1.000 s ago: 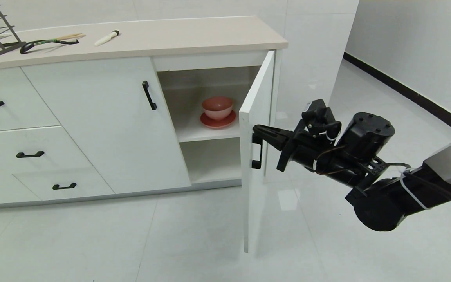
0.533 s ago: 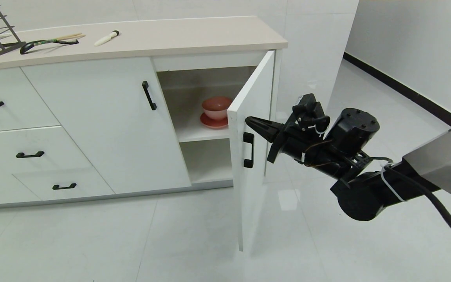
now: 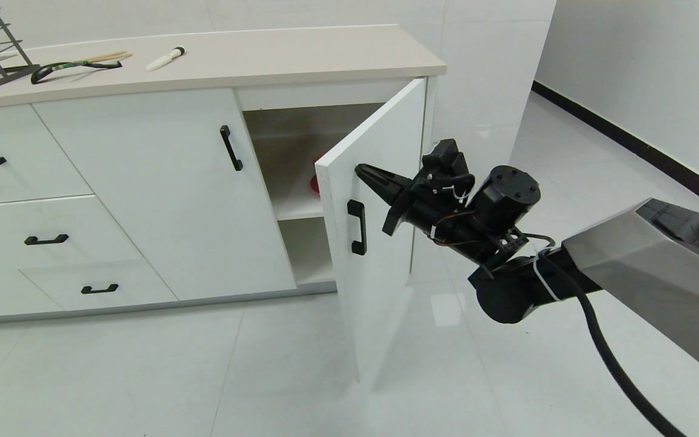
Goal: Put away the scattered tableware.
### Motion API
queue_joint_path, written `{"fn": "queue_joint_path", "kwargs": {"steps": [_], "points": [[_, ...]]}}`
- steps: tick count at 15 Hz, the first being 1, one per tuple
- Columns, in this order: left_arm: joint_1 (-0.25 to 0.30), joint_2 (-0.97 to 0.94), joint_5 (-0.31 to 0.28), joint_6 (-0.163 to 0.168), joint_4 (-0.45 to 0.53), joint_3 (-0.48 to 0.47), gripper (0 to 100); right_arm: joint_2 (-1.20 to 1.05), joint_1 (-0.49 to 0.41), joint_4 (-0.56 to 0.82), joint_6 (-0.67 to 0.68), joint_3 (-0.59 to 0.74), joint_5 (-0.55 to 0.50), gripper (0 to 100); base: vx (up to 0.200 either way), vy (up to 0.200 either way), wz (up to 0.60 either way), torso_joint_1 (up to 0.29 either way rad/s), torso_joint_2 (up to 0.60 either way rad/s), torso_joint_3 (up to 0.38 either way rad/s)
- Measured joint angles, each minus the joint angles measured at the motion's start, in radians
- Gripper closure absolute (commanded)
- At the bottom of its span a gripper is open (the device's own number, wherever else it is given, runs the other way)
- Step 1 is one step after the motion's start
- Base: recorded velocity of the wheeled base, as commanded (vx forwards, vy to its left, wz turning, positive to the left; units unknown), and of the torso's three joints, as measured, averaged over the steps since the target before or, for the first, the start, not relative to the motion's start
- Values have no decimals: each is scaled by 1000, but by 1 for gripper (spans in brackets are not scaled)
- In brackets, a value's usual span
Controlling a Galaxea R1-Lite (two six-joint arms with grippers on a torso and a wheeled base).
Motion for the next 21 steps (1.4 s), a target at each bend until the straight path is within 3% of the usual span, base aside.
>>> {"fn": "queue_joint_path", "kwargs": {"steps": [4, 13, 18, 21], "points": [[1, 0, 0, 0, 0, 0, 0, 79, 12, -1, 0, -120, -16, 100, 0, 0, 0, 0, 0, 0], [1, 0, 0, 0, 0, 0, 0, 310, 26, -4, 39, -547, -56, 100, 0, 0, 0, 0, 0, 0], [1, 0, 0, -1, 0, 0, 0, 297, 29, -37, 40, -559, -50, 100, 0, 0, 0, 0, 0, 0], [0, 0, 0, -1, 0, 0, 0, 229, 29, -63, 43, -469, -49, 100, 0, 0, 0, 0, 0, 0]]}}
